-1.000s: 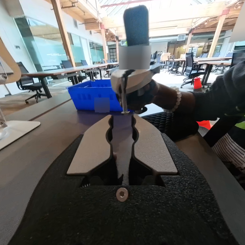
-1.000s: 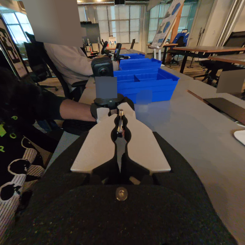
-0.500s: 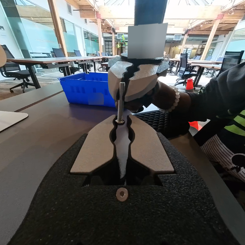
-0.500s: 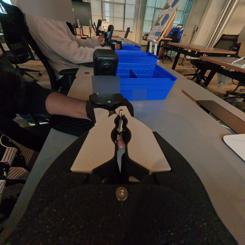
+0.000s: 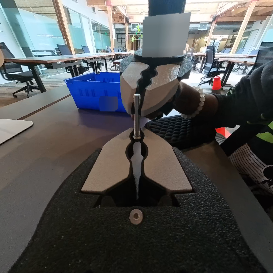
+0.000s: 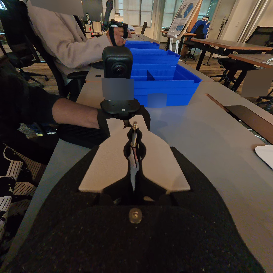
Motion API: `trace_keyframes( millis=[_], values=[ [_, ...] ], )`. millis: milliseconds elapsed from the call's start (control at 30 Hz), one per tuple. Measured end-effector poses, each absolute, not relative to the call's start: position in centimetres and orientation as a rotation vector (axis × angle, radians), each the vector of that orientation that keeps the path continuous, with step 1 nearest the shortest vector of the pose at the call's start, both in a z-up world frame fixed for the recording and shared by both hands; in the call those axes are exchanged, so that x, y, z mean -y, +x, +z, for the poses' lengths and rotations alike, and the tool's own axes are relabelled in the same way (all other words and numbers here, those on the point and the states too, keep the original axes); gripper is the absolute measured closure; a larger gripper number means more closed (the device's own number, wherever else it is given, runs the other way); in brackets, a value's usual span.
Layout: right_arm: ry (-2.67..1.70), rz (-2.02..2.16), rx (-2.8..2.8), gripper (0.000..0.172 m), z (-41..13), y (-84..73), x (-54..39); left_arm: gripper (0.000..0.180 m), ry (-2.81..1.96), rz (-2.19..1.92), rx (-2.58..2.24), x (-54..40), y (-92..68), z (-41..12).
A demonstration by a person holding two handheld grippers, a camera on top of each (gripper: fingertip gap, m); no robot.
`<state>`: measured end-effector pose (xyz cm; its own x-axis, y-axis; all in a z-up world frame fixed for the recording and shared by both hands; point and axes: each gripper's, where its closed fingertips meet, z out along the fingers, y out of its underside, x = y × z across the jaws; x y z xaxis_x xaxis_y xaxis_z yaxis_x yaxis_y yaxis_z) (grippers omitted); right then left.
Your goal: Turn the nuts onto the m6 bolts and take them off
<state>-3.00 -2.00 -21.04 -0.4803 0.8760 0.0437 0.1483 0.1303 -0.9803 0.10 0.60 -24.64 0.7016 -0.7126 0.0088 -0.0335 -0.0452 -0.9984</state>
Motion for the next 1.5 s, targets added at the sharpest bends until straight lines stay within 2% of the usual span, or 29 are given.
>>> trace_keyframes(
  millis=[167,300,400,533,767,1200,1300,1500],
  values=[
    [-0.992,1.396,1.753,0.166,-21.2,-3.1,2.0,0.177,-1.563,-0.576,-0.654,-0.6,-0.2,-24.9],
    [-0.998,1.357,1.842,0.137,-21.4,-2.3,1.7,0.177,-1.584,-0.526,-0.653,-0.6,-1.4,-25.2],
    [-1.04,1.142,2.091,0.133,-23.5,-1.1,0.4,0.177,-1.578,-0.502,-0.635,-0.2,-3.0,-25.3],
    [-1.065,0.843,2.417,0.136,-27.2,-0.8,-1.2,0.177,-1.526,-0.487,-0.642,0.8,-4.2,-25.0],
    [-1.007,0.612,2.646,0.144,-33.4,-3.1,-1.8,0.177,-1.489,-0.471,-0.638,1.0,-4.9,-25.1],
    [-0.971,0.626,2.702,0.155,-34.9,-3.9,-1.6,0.177,-1.494,-0.486,-0.628,0.9,-5.0,-25.1],
    [-0.977,0.623,2.71,0.162,-35.0,-4.0,-1.6,0.177,-1.493,-0.486,-0.628,0.9,-5.0,-25.1],
    [-0.95,0.606,2.725,0.163,-35.0,-4.0,-1.6,0.176,-1.494,-0.493,-0.66,1.0,-4.4,-25.2]
  ],
)
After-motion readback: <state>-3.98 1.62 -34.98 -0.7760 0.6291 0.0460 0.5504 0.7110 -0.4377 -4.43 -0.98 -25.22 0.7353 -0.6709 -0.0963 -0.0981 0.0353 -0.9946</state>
